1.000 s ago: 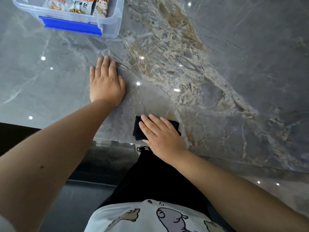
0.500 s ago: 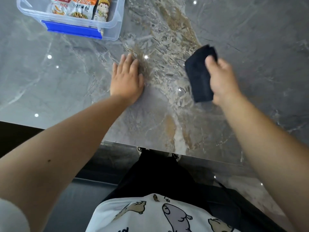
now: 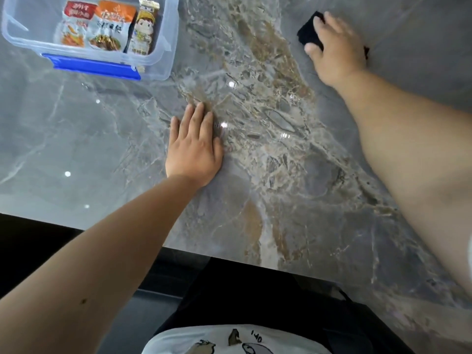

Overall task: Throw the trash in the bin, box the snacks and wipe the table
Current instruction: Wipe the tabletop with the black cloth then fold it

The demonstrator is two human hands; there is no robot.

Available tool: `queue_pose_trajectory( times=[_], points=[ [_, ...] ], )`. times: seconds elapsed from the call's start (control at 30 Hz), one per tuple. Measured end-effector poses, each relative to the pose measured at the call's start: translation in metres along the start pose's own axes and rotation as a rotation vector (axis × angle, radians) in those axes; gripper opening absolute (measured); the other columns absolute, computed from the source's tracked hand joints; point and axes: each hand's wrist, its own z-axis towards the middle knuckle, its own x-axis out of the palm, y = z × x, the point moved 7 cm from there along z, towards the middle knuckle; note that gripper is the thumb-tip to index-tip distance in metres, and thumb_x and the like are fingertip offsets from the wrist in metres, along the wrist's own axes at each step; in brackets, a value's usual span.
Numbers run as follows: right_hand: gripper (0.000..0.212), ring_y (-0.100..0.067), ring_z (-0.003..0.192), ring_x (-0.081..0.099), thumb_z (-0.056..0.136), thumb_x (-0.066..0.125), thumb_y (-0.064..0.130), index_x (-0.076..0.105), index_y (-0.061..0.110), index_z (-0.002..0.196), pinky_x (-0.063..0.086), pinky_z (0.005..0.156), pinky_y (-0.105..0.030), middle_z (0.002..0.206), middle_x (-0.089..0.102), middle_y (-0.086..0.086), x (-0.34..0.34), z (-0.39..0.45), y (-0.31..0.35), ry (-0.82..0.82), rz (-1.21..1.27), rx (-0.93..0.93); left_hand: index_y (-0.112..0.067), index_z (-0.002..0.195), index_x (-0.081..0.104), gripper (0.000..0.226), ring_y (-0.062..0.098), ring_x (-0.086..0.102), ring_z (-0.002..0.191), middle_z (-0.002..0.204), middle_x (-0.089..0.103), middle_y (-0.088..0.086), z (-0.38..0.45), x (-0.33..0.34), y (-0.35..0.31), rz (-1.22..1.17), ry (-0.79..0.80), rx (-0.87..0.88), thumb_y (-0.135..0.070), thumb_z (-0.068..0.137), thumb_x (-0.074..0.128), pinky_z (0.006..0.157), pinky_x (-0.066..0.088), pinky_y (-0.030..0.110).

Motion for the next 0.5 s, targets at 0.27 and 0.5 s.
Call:
queue_pose_trajectory(
  times=[0.27, 0.5],
  points=[
    [0.053, -0.031, 0.143, 0.018, 0.100, 0.036, 0.037, 0.027, 0.014, 0.148, 0.012, 0.116, -0.045, 0.157, 0.020, -0.009, 0.022, -0.103, 0.047, 0.124, -0.061, -0.254, -0.009, 0.144, 0.034, 0.056, 0.026, 0.013, 0.147, 0.156, 0.027, 0.011, 0.000, -0.002, 0.000, 0.001, -0.007, -0.001, -0.036, 0.095, 0.031, 0.118, 0.008, 0.049],
    [0.051, -0.029, 0.142, 0.024, 0.097, 0.040, 0.038, 0.038, 0.014, 0.142, 0.014, 0.115, -0.044, 0.153, 0.032, -0.008, 0.051, -0.249, 0.108, 0.189, -0.076, -0.386, -0.009, 0.144, 0.033, 0.058, 0.026, 0.013, 0.147, 0.157, 0.026, 0.011, 0.001, -0.003, 0.000, -0.002, -0.011, -0.003, -0.037, 0.094, 0.030, 0.118, 0.006, 0.049]
  ],
)
